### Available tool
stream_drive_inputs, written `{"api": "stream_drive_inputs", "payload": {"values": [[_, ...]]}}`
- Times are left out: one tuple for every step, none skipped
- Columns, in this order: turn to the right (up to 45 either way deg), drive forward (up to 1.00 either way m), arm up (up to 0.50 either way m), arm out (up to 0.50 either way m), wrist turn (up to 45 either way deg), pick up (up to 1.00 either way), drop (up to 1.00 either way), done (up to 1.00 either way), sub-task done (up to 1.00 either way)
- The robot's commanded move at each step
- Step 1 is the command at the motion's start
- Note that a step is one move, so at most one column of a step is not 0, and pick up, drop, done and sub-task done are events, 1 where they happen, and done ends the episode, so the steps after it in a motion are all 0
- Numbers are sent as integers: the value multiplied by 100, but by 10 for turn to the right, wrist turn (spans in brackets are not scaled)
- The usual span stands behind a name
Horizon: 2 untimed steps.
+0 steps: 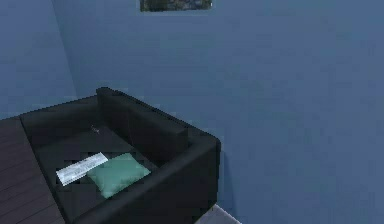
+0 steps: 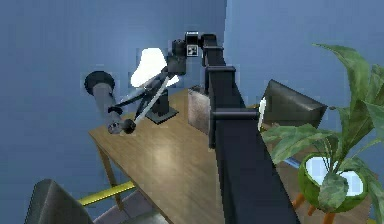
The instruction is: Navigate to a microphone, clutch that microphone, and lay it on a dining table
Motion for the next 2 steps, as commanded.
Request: {"api": "stream_drive_inputs", "payload": {"values": [[0,0,0,0,450,0,0,0,0],[0,0,0,0,450,0,0,0,0]]}}
